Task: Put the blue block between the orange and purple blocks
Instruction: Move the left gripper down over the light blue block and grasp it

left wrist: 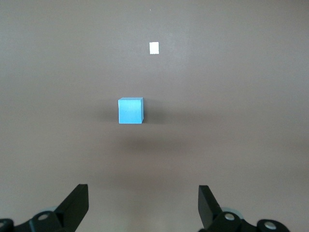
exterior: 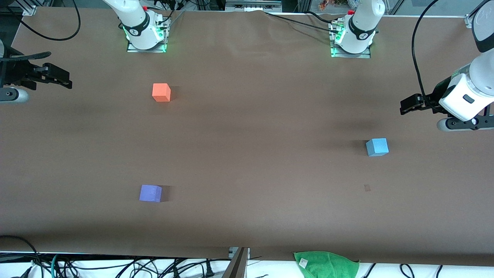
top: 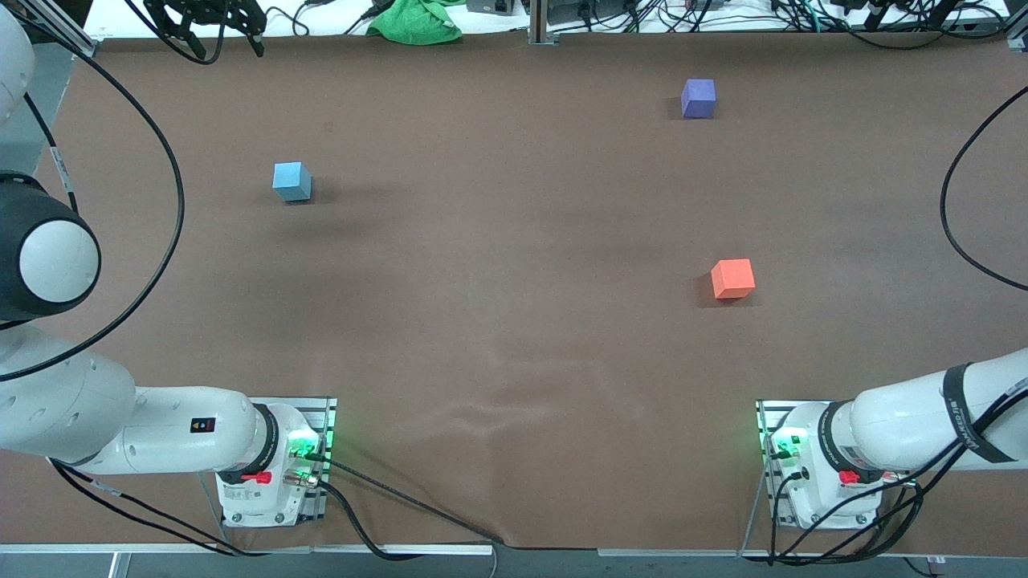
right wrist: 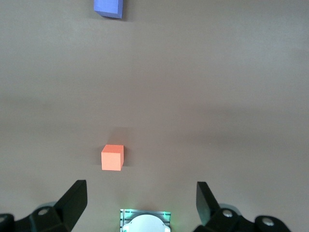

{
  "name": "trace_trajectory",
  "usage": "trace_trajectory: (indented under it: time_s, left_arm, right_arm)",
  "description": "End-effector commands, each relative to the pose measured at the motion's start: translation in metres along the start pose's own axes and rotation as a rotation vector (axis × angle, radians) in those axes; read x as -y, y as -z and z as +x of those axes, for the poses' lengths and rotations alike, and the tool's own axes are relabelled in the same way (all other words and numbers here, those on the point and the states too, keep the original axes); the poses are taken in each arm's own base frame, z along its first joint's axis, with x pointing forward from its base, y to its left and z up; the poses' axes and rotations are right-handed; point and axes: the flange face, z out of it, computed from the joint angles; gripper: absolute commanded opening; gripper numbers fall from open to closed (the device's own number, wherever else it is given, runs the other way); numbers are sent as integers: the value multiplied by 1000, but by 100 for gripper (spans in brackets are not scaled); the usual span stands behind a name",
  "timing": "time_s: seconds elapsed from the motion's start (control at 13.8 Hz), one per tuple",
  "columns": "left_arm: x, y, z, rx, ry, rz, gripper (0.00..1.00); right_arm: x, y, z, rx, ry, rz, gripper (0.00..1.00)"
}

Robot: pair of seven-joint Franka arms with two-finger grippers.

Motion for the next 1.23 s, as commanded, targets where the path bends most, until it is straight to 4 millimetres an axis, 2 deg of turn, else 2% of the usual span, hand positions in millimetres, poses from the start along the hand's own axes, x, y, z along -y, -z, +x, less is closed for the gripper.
trace_trajectory:
  time_s: [0.0,0.14,0.29,0.51,0.65,0.72,0.94,1.16]
  left_arm:
    - [1,6,3,3,-3,-2,100]
    - [-1,2,3,11,-6,0,100]
    - [-3,-25,15,59,-6,4,100]
    - [17,-88,34,197,17,28,100]
    - [33,-146,53,300,40,36,100]
    - [44,-165,63,304,43,57,100]
    - [55,-218,98,205,31,103,100]
    - [50,-263,98,208,39,65,100]
  right_arm:
    - [1,2,-2,-8,16,13,100]
    - [1,2,-2,-8,16,13,100]
    - [1,2,-2,-8,16,13,100]
    - [1,2,-2,-8,16,13,100]
    - [1,2,-3,-6,16,13,100]
    - [1,2,-2,-8,16,13,100]
    - [1,2,-2,-8,16,13,100]
    - [1,2,-2,-8,16,13,100]
